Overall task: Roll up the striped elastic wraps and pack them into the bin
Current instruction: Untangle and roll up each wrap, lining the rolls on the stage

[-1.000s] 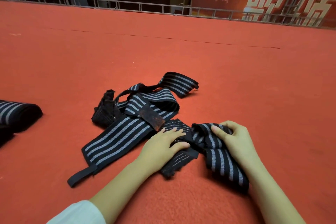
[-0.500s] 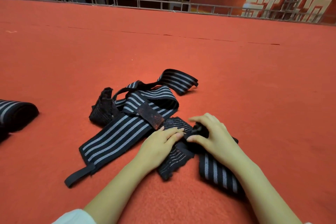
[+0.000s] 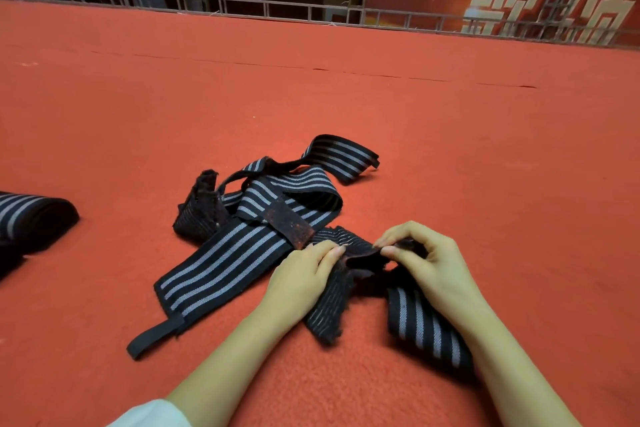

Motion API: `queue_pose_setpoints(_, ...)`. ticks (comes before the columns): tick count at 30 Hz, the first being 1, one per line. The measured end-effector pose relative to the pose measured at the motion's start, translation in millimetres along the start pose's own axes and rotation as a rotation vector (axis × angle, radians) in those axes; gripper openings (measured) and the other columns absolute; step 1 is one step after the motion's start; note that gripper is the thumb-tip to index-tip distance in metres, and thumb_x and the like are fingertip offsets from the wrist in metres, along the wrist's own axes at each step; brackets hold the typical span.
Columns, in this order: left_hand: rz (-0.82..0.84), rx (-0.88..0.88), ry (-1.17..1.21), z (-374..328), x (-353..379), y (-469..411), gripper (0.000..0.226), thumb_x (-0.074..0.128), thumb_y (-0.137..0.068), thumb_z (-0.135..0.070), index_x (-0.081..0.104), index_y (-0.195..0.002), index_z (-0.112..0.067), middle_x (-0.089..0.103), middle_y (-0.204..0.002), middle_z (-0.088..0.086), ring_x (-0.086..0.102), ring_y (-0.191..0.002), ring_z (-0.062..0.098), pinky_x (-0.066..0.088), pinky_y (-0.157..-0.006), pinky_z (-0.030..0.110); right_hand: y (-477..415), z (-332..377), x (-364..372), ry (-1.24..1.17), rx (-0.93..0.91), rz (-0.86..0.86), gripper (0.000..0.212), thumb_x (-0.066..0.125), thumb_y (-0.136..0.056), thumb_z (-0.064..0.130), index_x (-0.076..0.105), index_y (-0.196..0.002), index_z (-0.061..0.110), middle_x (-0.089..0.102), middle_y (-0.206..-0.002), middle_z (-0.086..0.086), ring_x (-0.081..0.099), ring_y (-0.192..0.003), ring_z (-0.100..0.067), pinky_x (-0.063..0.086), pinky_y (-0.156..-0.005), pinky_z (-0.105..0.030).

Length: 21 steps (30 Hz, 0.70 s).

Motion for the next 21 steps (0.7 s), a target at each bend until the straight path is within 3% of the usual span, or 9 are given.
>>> queue_pose_setpoints(6,-0.005,-0.011,-0.001,1,-2,0,0.042,0.029,-0.089,-0.056,0.062,-0.098,-0.031,0.07,-0.096,-0.004,0.063,-0.097,0.022,0.048,-0.086,0.043,2,3,-14,-0.093,0.054,-0.16,0.019,0.06,-0.088,-0.004,0.062,-0.078,0.013,0.069,-0.075,-0.008,0.068,-0.074,-0.021,0.055,-0.067,-0.038)
queue_pose_setpoints(11,-0.021,-0.012,-0.008,3,-2,0,0.044,0.029,-0.089,-0.055,0.063,-0.101,-0.029,0.071,-0.098,-0.005,0.064,-0.099,0.021,0.048,-0.087,0.042,3,6,-36,-0.172,0.055,-0.352,0.02,0.056,-0.09,-0.005,0.057,-0.079,0.012,0.063,-0.071,-0.004,0.065,-0.066,-0.009,0.052,-0.063,-0.018)
queue_pose_setpoints(17,0.011,0.02,-0.025,-1,0,1,0.042,0.034,-0.091,-0.054,0.063,-0.115,-0.034,0.068,-0.115,-0.013,0.06,-0.112,0.011,0.044,-0.097,0.038,0,-2,-36,-0.22,0.094,-0.375,0.017,0.056,-0.092,0.0,0.057,-0.081,0.012,0.061,-0.075,-0.002,0.064,-0.065,-0.003,0.051,-0.06,-0.016)
queue_pose_setpoints(21,0.022,0.046,-0.049,-9,-1,6,0.037,0.041,-0.096,-0.049,0.064,-0.118,-0.03,0.066,-0.119,-0.017,0.057,-0.117,0.009,0.042,-0.102,0.036,4,-6,-69,-0.299,0.099,-0.619,0.021,0.057,-0.094,0.009,0.059,-0.079,0.024,0.061,-0.076,0.0,0.061,-0.066,-0.014,0.05,-0.061,-0.031)
Point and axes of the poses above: each hand's wrist, its own y-axis away from the middle knuckle, its own x-axis out of the palm, z = x × y, the point moved 6 cm from there along -y, towards the middle knuckle
